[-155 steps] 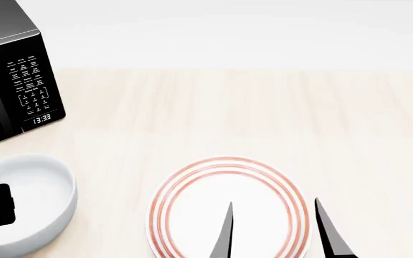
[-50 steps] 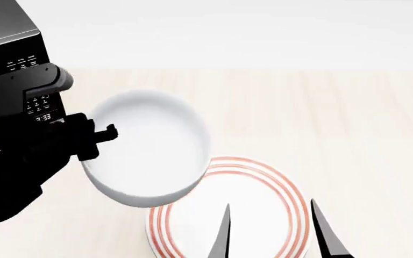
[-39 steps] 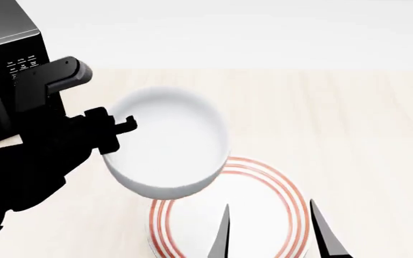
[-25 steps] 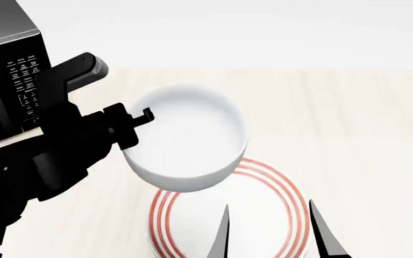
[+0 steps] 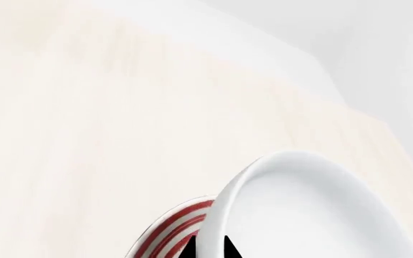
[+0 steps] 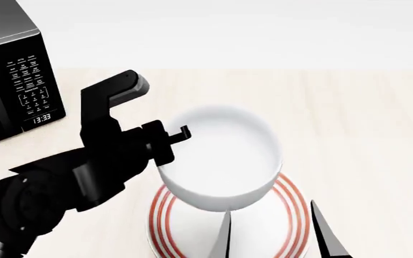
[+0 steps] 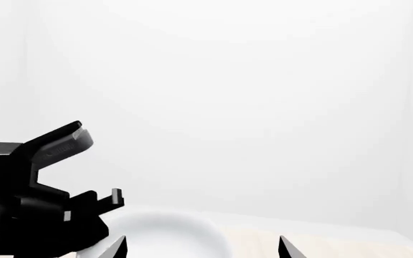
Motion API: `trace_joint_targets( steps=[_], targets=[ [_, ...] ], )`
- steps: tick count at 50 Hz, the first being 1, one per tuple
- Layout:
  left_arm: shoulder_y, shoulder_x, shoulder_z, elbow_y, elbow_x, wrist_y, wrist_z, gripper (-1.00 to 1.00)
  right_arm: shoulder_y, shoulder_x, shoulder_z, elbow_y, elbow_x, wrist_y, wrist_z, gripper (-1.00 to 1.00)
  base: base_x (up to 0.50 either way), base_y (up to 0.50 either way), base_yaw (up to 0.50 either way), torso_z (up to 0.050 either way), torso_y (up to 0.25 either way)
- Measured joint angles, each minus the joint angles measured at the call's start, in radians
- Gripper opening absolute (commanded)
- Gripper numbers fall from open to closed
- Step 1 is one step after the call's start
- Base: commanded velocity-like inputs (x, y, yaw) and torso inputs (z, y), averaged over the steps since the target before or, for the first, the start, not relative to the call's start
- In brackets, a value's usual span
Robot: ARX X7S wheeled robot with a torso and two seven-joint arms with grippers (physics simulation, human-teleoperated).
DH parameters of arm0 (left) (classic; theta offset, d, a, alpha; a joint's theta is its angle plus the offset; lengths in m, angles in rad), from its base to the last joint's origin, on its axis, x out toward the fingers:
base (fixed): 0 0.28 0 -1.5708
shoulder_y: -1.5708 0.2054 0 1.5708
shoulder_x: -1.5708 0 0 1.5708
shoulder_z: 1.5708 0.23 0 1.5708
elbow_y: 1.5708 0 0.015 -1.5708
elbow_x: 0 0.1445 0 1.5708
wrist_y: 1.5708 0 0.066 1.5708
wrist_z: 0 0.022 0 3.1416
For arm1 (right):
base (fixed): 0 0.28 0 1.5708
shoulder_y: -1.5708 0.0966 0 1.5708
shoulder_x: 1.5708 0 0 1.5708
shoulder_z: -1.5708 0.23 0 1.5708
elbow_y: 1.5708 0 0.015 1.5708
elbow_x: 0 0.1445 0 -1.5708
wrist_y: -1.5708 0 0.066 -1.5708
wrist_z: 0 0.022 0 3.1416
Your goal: Pick up the white bowl and put it on the plate.
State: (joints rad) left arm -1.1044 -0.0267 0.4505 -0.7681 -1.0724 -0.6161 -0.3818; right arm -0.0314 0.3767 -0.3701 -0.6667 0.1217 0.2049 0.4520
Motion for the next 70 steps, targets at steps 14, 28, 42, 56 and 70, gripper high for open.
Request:
trace_joint_targets(
  steps=[14, 28, 42, 56, 70],
  targets=[
    [-0.004, 0.000, 0.168, -0.063, -0.145, 0.099, 0.007, -1.00, 0.003, 0.003, -0.002, 0.009, 0.007, -0.006, 0.001, 1.00, 0.00, 0.00, 0.00, 0.000, 0.001],
    [-0.021, 0.001, 0.344, -0.134, -0.299, 0.199, 0.032, -1.00, 0.005, 0.007, -0.002, 0.011, 0.013, -0.006, 0.003, 1.00, 0.00, 0.00, 0.00, 0.000, 0.000],
    [-0.033, 0.001, 0.522, -0.188, -0.451, 0.286, 0.056, -1.00, 0.006, 0.010, -0.005, 0.011, 0.013, -0.005, 0.007, 1.00, 0.00, 0.00, 0.00, 0.000, 0.001],
    [-0.042, 0.001, 0.657, -0.225, -0.568, 0.343, 0.078, -1.00, 0.007, 0.012, -0.010, 0.014, 0.014, -0.008, 0.010, 1.00, 0.00, 0.00, 0.00, 0.000, 0.000],
    [-0.059, 0.002, 0.831, -0.263, -0.721, 0.414, 0.097, -1.00, 0.009, 0.016, -0.013, 0.018, 0.017, -0.011, 0.012, 1.00, 0.00, 0.00, 0.00, 0.000, 0.001]
  ],
)
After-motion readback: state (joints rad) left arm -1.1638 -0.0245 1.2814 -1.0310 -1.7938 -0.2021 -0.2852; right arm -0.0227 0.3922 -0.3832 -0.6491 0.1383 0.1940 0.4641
